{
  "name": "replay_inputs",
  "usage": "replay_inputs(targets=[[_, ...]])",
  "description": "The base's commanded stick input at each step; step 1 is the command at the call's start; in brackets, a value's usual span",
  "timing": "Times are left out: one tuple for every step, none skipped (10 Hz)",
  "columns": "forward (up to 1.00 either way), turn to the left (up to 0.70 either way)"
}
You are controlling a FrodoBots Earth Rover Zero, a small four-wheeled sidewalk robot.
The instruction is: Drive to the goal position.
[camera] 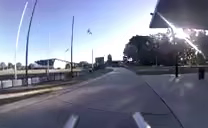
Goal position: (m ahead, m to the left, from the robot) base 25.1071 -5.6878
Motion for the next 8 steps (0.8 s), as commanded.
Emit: replay_inputs(targets=[[1.0, -0.4], [1.0, -0.4], [1.0, -0.4], [1.0, -0.4], [1.0, -0.4], [1.0, -0.4], [1.0, 0.0], [1.0, 0.0]])
